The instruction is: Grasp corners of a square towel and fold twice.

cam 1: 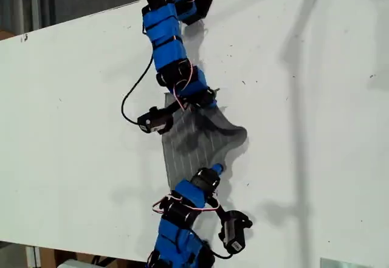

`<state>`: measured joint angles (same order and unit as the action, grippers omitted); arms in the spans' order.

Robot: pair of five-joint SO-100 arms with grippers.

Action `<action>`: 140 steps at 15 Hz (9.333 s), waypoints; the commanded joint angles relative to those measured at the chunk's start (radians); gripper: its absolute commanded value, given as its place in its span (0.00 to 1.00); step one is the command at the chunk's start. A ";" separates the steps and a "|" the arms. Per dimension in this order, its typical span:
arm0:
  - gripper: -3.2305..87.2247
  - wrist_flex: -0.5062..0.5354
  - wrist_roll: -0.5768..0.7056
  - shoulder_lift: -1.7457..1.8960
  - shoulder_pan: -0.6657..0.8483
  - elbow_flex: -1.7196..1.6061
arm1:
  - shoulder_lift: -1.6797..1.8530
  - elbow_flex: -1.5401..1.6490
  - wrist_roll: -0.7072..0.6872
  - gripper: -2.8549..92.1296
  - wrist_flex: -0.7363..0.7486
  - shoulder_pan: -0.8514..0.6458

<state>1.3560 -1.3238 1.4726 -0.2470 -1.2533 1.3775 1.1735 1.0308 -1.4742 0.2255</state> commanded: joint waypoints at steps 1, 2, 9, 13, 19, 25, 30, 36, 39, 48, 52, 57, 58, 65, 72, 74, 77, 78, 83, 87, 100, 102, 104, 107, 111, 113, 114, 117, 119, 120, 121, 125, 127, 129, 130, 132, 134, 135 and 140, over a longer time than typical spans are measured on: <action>0.03 -0.072 0.014 0.216 0.114 -0.170 | 0.115 -0.003 -0.063 0.03 -0.011 -0.097; 0.03 -0.103 0.021 0.298 0.166 -0.270 | 0.140 0.003 -0.087 0.03 -0.023 -0.147; 0.03 -0.209 0.066 0.594 0.380 -0.634 | 0.184 0.110 -0.190 0.03 -0.046 -0.492; 0.03 -0.272 0.106 0.603 0.520 -0.746 | -0.032 0.130 -0.221 0.03 0.008 -0.623; 0.03 -0.232 0.144 0.672 0.614 -0.874 | 0.017 0.143 -0.196 0.03 -0.029 -0.469; 0.03 -0.225 0.092 0.775 0.523 -0.983 | 0.003 0.193 -0.123 0.03 -0.052 -0.293; 0.03 -0.342 0.023 0.775 0.468 -1.098 | -0.060 0.256 -0.130 0.03 -0.003 -0.342; 0.03 -0.624 -0.152 0.739 0.302 -1.216 | -0.054 0.262 -0.132 0.03 -0.002 -0.362; 0.03 -0.689 -0.164 0.664 0.287 -1.216 | -0.052 0.262 -0.132 0.03 0.000 -0.365; 0.30 -0.443 -0.156 0.873 0.258 -1.154 | 0.135 0.345 -0.190 0.51 -0.103 -0.489; 0.29 -0.273 -0.176 1.190 0.264 -1.249 | 0.114 0.535 -0.238 0.56 0.018 -0.647; 0.29 -0.301 -0.196 1.262 0.249 -1.327 | -0.072 0.569 -0.195 0.41 0.141 -0.601; 0.29 -0.304 -0.199 1.262 0.245 -1.327 | -0.080 0.594 -0.172 0.34 0.147 -0.586; 0.29 -0.284 -0.176 1.273 0.313 -1.390 | 0.428 1.078 -0.014 0.03 0.219 -0.649; 0.30 -0.077 -0.075 1.647 0.534 -1.582 | 0.888 0.904 0.132 0.03 -0.072 -0.465; 0.29 -0.012 0.009 1.793 0.650 -1.644 | 0.706 0.678 0.086 0.03 -0.103 -0.460; 0.29 -0.040 0.071 1.815 0.765 -1.736 | 0.301 0.245 -0.002 0.03 -0.143 -0.443; 0.29 -0.060 0.072 1.816 0.779 -1.759 | 0.160 0.098 -0.034 0.03 -0.158 -0.442; 0.27 -0.060 0.098 1.885 0.850 -1.798 | -0.156 -0.215 -0.219 0.03 -0.072 -0.391; 0.27 -0.061 0.081 1.885 0.848 -1.804 | -0.172 -0.212 -0.287 0.03 0.014 -0.362; 0.28 -0.063 0.080 1.884 0.848 -1.805 | -0.058 -0.213 -0.380 0.31 0.190 -0.400; 0.28 -0.063 0.080 1.884 0.847 -1.805 | -0.011 -0.212 -0.402 0.31 0.212 -0.380; 0.28 -0.063 0.080 1.884 0.847 -1.805 | 0.066 -0.176 -0.400 0.31 0.209 -0.373; 0.28 -0.063 0.081 1.884 0.845 -1.805 | 0.290 0.147 -0.325 0.34 0.242 -0.388; 0.27 -0.060 0.084 1.901 0.825 -1.807 | 0.796 0.904 0.077 0.37 0.365 -0.310; 0.27 -0.049 0.078 1.944 0.772 -1.815 | 1.002 1.256 0.236 0.38 0.531 -0.216; 0.26 -0.046 0.057 1.954 0.726 -1.819 | 1.091 1.367 0.296 0.38 0.568 -0.176; 0.25 -0.037 -0.086 1.993 0.624 -1.856 | 1.169 1.483 0.331 0.40 0.563 -0.120; 0.22 -0.044 -0.166 1.993 0.540 -1.861 | 1.183 1.546 0.364 0.38 0.572 -0.135; 0.22 -0.057 -0.144 1.994 0.514 -1.865 | 1.183 1.560 0.423 0.38 0.531 -0.161; 0.22 -0.057 -0.077 1.994 0.494 -1.865 | 1.197 1.562 0.491 0.38 0.456 -0.195; 0.22 -0.049 0.212 1.994 0.474 -1.865 | 1.795 1.717 0.511 0.24 0.115 -0.264; 0.21 -0.051 0.279 1.994 0.477 -1.865 | 1.907 1.651 0.463 0.22 -0.009 -0.242; 0.20 -0.051 0.279 1.994 0.477 -1.865 | 1.916 1.654 0.468 0.22 -0.009 -0.232; 0.19 -0.051 0.279 1.994 0.477 -1.865 | 1.916 1.654 0.468 0.22 -0.009 -0.232; 0.19 -0.051 0.279 1.994 0.477 -1.865 | 1.916 1.654 0.468 0.22 -0.009 -0.232; 0.19 -0.051 0.279 1.994 0.479 -1.865 | 1.916 1.654 0.468 0.22 -0.009 -0.232; 0.19 -0.051 0.279 1.994 0.479 -1.865 | 1.916 1.654 0.468 0.22 -0.009 -0.232; 0.19 -0.051 0.279 1.994 0.479 -1.865 | 1.916 1.654 0.468 0.22 -0.009 -0.232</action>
<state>1.3054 -1.0508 3.4607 0.2362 -3.1140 3.2889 2.8762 1.5064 -1.4726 -0.0123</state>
